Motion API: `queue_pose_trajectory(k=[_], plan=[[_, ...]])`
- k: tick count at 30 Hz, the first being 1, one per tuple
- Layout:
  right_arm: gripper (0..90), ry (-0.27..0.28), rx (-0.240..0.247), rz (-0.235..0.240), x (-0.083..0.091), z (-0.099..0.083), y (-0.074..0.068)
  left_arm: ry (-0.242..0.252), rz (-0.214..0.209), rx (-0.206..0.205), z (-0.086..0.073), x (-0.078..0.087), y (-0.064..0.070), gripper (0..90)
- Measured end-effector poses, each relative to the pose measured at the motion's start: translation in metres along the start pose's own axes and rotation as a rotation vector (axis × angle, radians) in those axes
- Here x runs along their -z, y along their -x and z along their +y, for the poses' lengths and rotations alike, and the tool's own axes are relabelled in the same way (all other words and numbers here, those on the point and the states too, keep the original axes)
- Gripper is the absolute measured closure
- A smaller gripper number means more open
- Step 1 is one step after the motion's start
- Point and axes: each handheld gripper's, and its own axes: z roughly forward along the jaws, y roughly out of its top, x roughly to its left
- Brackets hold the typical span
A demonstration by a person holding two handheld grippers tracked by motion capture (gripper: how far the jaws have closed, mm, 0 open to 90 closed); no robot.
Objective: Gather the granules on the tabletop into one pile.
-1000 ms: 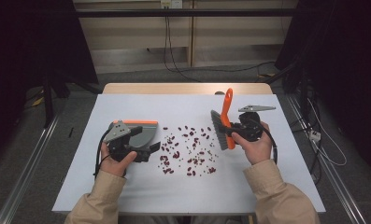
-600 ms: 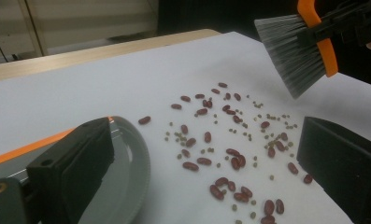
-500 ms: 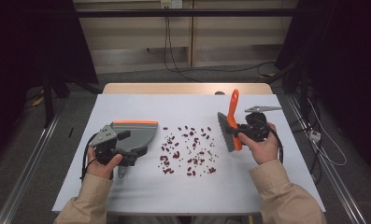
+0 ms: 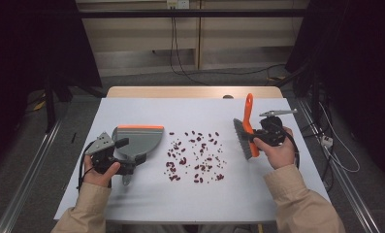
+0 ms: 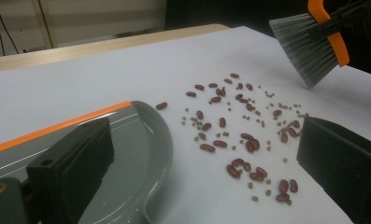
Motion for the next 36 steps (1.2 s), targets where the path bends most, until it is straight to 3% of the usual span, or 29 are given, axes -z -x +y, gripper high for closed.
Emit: queue_pose_trajectory(k=[9,15,22,26,29,31,36], plan=[[69.9,-0.058,-0.008,-0.02,-0.005,-0.003,0.004,-0.002,0.005,0.003,-0.001,0.0,0.0,3.6],[70.5,-0.063,-0.007,-0.043,-0.025,-0.001,0.005,-0.008,0.01,0.005,-0.004,0.0,-0.001,3.7],[70.4,-0.096,0.053,-0.074,-0.051,-0.001,-0.003,-0.004,0.007,0.006,-0.004,-0.003,-0.001,3.7],[69.5,-0.084,0.074,-0.089,-0.052,-0.002,-0.005,-0.009,0.002,0.007,-0.005,-0.005,-0.002,3.7],[63.4,-0.074,0.083,-0.088,-0.05,-0.003,-0.006,-0.007,0.001,0.009,-0.005,-0.006,-0.002,3.7],[58.1,-0.077,0.084,-0.079,-0.048,-0.003,-0.006,-0.006,-0.001,0.009,-0.005,-0.006,-0.002,3.7],[56.9,-0.058,0.092,-0.086,-0.033,-0.004,-0.007,-0.013,-0.002,0.006,-0.006,-0.007,-0.001,3.7]])
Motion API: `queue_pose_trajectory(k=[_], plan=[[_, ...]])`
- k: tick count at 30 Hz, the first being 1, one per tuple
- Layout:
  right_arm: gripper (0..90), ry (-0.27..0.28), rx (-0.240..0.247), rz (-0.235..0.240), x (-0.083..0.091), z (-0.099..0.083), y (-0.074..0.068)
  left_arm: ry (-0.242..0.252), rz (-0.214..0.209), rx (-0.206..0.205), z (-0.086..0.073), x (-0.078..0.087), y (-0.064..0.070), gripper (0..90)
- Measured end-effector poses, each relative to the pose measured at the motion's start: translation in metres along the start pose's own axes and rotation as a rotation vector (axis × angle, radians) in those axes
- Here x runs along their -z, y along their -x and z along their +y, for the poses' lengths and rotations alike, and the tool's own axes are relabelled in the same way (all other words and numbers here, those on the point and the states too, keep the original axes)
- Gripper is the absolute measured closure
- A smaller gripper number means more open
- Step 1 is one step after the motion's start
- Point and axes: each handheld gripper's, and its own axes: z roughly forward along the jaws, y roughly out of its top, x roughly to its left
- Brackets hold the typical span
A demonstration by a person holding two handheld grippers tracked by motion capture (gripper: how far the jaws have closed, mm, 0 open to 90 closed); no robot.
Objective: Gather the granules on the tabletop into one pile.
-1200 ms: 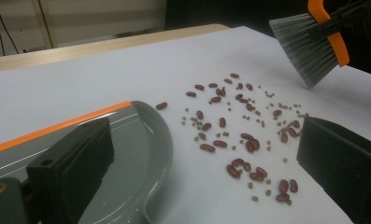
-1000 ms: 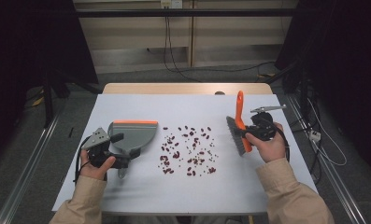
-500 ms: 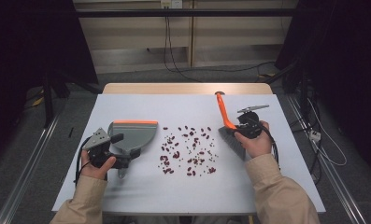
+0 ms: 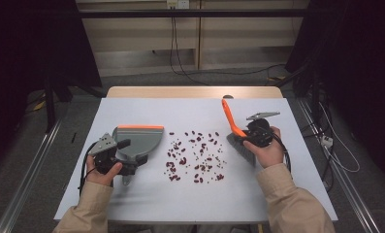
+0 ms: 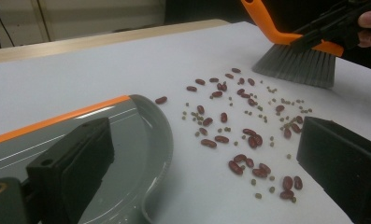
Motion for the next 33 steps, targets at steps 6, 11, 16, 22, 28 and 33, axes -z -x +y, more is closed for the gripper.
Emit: queue_pose_trajectory(k=[6,11,16,22,28,33], plan=[[64.7,-0.031,-0.001,0.011,0.0,-0.009,0.005,-0.003,-0.002,-0.001,-0.001,-0.001,0.0,3.7],[71.2,-0.042,0.005,-0.026,-0.003,-0.014,0.002,-0.009,0.004,0.0,-0.002,0.0,0.0,3.7],[71.4,-0.031,0.025,-0.013,-0.004,-0.013,0.001,-0.01,0.01,0.003,-0.004,0.002,-0.001,3.7],[71.5,0.055,0.053,-0.014,-0.008,-0.005,0.004,-0.008,0.017,0.01,-0.005,0.005,-0.002,3.7],[71.5,0.092,0.098,-0.028,-0.017,0.006,0.008,-0.004,0.017,0.019,-0.006,0.005,-0.003,3.7],[71.5,0.123,0.177,-0.041,-0.035,0.022,0.012,-0.009,0.017,0.018,-0.006,0.004,-0.004,3.8]])
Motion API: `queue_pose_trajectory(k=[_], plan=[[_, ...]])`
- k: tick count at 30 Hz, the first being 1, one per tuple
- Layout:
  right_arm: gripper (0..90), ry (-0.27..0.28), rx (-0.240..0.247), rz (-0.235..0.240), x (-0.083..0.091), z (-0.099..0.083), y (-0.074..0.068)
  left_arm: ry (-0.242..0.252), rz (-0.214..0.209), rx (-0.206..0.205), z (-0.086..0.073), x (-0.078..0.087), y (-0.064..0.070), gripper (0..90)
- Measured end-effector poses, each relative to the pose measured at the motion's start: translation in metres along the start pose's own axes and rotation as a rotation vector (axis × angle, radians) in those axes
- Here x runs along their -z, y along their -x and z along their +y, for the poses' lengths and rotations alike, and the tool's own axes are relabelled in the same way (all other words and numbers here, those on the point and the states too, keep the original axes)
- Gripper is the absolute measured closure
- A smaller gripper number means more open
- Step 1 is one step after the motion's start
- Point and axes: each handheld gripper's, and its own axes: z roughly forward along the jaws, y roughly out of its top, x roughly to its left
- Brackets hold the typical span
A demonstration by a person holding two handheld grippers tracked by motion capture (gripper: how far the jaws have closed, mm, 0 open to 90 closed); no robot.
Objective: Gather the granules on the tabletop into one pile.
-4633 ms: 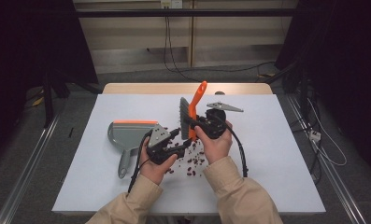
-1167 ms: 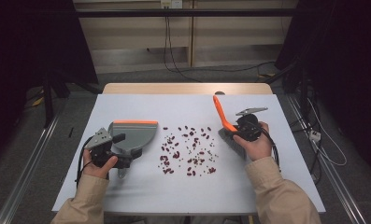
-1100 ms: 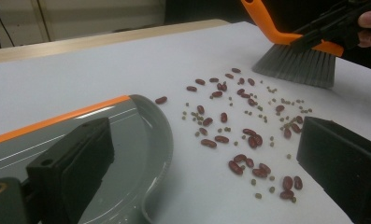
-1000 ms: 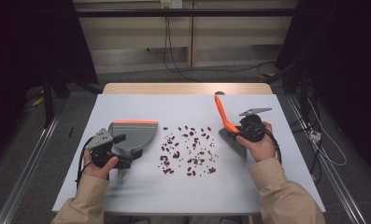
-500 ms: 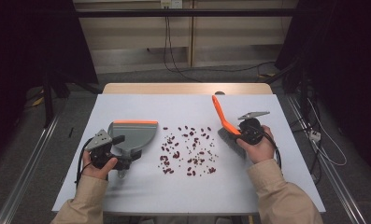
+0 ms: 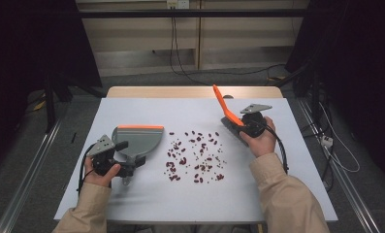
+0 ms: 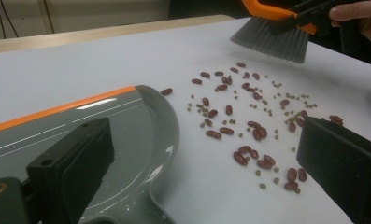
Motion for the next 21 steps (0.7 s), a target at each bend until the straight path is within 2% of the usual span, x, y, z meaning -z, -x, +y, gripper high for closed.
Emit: queue_pose_trajectory(k=[1,3,7,10,13,15,17,19,21], plan=[[71.5,0.0,0.0,0.0,0.0,0.0,0.0,0.005,-0.002,0.006,0.0,0.0,0.0,3.8],[71.5,0.003,0.03,-0.007,-0.009,0.004,0.0,0.004,0.004,0.005,-0.001,0.003,-0.001,3.7],[71.5,0.025,0.12,-0.01,-0.028,0.013,-0.006,0.004,0.011,0.017,-0.004,0.007,-0.004,3.8],[71.5,0.022,0.143,-0.006,-0.035,0.016,-0.009,0.006,0.014,0.025,-0.006,0.009,-0.006,3.8],[71.5,-0.016,0.192,0.022,-0.042,0.015,-0.019,0.009,0.015,0.027,-0.006,0.01,-0.007,3.8],[71.5,-0.021,0.224,0.051,-0.044,0.015,-0.025,0.007,0.013,0.026,-0.007,0.009,-0.007,3.8],[71.5,-0.029,0.235,0.055,-0.043,0.015,-0.027,0.005,0.011,0.026,-0.007,0.008,-0.007,3.8],[71.5,-0.04,0.264,0.078,-0.042,0.015,-0.031,0.004,0.011,0.025,-0.007,0.008,-0.007,3.8],[71.5,-0.039,0.266,0.105,-0.04,0.015,-0.032,0.005,0.011,0.026,-0.007,0.008,-0.006,3.8]])
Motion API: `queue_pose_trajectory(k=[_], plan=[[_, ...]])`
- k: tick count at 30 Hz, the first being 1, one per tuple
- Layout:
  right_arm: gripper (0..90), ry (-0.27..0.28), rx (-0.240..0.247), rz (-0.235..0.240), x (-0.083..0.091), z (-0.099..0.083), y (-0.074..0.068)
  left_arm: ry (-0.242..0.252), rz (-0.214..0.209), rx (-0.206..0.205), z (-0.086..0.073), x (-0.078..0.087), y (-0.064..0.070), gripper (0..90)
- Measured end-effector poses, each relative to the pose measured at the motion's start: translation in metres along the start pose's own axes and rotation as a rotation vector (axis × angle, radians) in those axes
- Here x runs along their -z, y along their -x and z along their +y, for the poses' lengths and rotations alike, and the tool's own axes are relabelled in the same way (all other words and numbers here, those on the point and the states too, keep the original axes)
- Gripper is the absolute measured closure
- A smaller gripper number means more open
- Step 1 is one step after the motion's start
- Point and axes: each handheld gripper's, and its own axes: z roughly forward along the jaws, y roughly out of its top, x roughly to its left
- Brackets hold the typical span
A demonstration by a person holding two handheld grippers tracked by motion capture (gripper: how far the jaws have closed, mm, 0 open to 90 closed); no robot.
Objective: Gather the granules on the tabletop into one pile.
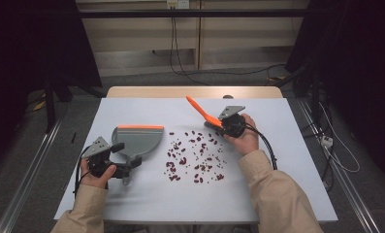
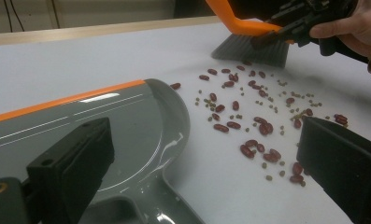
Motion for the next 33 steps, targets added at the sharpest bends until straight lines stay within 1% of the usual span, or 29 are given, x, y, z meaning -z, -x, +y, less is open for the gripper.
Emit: queue_pose_trajectory(k=[2,4,5,6,11,12,15,16,18,19,22,23,26,28,29,31,32,33], plan=[[71.5,-0.004,0.032,0.013,0.002,-0.001,-0.002,0.001,0.001,-0.002,0.0,0.0,0.0,3.8],[71.5,-0.004,0.031,0.021,0.003,-0.001,-0.003,0.004,0.003,0.0,0.0,0.0,0.0,3.8],[71.5,-0.007,0.06,0.039,0.005,-0.001,-0.006,0.003,0.003,-0.001,0.0,0.0,0.0,3.8],[71.5,-0.007,0.06,0.039,0.005,-0.001,-0.006,0.001,0.003,-0.002,0.0,0.0,0.0,3.8],[71.5,0.0,0.087,0.091,0.012,-0.004,-0.011,0.0,0.005,0.0,0.0,0.0,0.0,3.8],[71.5,0.0,0.087,0.091,0.012,-0.004,-0.011,-0.002,0.006,-0.002,0.0,0.0,0.0,3.8],[71.4,0.008,0.096,0.119,0.015,-0.007,-0.013,-0.004,0.003,-0.005,0.0,-0.001,0.0,3.8],[71.4,0.002,0.109,0.132,0.017,-0.007,-0.016,-0.003,0.003,-0.005,0.0,-0.001,0.0,3.8],[71.4,0.002,0.116,0.134,0.018,-0.007,-0.016,-0.001,0.004,-0.002,0.0,-0.001,0.0,3.8],[71.4,-0.001,0.116,0.145,0.02,-0.008,-0.018,-0.001,0.005,-0.002,0.0,-0.001,0.0,3.8],[71.4,0.0,0.129,0.158,0.024,-0.009,-0.023,0.0,0.005,-0.001,0.0,-0.001,0.0,3.8],[71.4,0.0,0.129,0.158,0.024,-0.009,-0.023,0.001,0.004,-0.001,0.001,-0.001,0.0,3.8],[71.4,0.004,0.125,0.178,0.027,-0.011,-0.025,0.002,0.005,-0.001,0.001,-0.001,0.0,3.8],[71.4,0.007,0.113,0.193,0.029,-0.011,-0.026,0.005,0.002,-0.002,0.001,-0.001,0.0,3.8],[71.5,0.005,0.117,0.198,0.029,-0.011,-0.027,0.005,0.001,-0.001,0.001,-0.002,0.0,3.8],[71.5,0.009,0.1,0.205,0.031,-0.012,-0.027,0.001,0.0,-0.006,0.001,-0.002,0.001,3.8],[71.5,0.015,0.096,0.209,0.032,-0.012,-0.027,-0.003,0.003,-0.009,0.001,-0.002,0.001,3.8],[71.5,0.014,0.104,0.2,0.033,-0.012,-0.027,-0.003,0.0,-0.01,0.001,-0.003,0.001,3.8]])
